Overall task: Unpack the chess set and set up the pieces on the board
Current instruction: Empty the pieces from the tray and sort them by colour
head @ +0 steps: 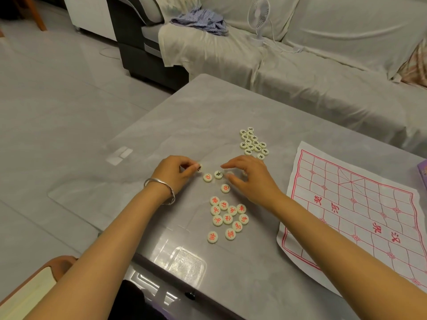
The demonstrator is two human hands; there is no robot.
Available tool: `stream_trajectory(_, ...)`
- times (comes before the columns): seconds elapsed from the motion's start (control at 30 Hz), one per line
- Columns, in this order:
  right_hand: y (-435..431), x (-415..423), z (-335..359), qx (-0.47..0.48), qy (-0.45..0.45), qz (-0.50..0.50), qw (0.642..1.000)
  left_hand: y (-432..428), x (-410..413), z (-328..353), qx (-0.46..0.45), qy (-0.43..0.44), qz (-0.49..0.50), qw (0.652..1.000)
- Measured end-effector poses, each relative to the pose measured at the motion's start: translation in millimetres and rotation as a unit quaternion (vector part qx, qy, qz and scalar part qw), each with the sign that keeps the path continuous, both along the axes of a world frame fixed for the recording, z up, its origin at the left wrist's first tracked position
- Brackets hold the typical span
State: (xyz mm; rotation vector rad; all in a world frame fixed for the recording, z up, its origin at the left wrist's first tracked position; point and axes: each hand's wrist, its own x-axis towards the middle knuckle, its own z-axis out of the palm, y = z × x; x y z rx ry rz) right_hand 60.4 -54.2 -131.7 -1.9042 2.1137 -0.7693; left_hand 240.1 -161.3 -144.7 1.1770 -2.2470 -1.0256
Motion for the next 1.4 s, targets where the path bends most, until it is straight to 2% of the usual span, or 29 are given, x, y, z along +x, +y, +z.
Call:
stream_trajectory(0.17, -1.0, 13.6, 0.5, 0.064, 0.087, 0.084, 0.991, 2.0, -3.0, -7.1, -0.01, 0.007, 0.022, 1.0)
stream_trajectory(0.3, 7.1, 12.9, -1.1, 0.107, 0.121, 0.096, 0.982, -1.4, -5.0, -8.1, -0.03, 0.018, 0.051, 0.998)
stream_trajectory(0.4, 6.7, 10.8, -0.9, 0.153, 0.158, 0.106, 0.97, -1.8, -7.4, -9.3, -0.026, 0.017, 0.033, 0.999)
stream_trajectory(0.5, -11.0, 8.8, 1.2, 0.202, 0.136, 0.093, 0.966, -0.3, -11.1, -9.3, -0.02, 0.015, 0.003, 1.0)
stream_trajectory(0.6, -26.3, 6.7, 4.2, 0.212, 0.063, 0.068, 0.973, 0.2, -14.9, -8.0, 0.032, 0.063, -0.021, 0.997)
stream_trajectory(0.7, -22.0, 5.9, 6.2, 0.203, 0.028, 0.085, 0.975, -2.3, -14.9, -6.8, 0.076, 0.113, 0.021, 0.99)
stream_trajectory(0.83, -14.4, 1.9, 1.7, 0.249, 0.092, 0.12, 0.957, -2.2, -16.2, -5.0, 0.071, 0.142, 0.07, 0.985)
stream_trajectory(0.93, -21.2, -9.3, 0.7, 0.243, 0.149, 0.092, 0.954, 2.5, -18.5, -4.5, 0.043, 0.135, 0.027, 0.99)
stream_trajectory(1.1, -38.5, -39.1, 4.0, 0.271, 0.147, 0.01, 0.951, 7.2, -19.3, -3.4, 0.03, 0.114, -0.013, 0.993)
stream_trajectory(1.2, -36.4, -54.2, 3.8, 0.232, 0.087, -0.023, 0.968, 11.2, -20.5, -4.2, 0.036, 0.082, -0.057, 0.994)
stream_trajectory(1.3, -11.1, -48.2, 1.2, 0.142, -0.072, -0.024, 0.987, 17.9, -24.1, -3.5, 0.063, 0.063, -0.099, 0.991)
stream_trajectory(1.4, 13.7, -33.4, -7.5, 0.151, -0.122, -0.011, 0.981, 20.2, -25.2, -3.7, 0.099, 0.055, -0.101, 0.988)
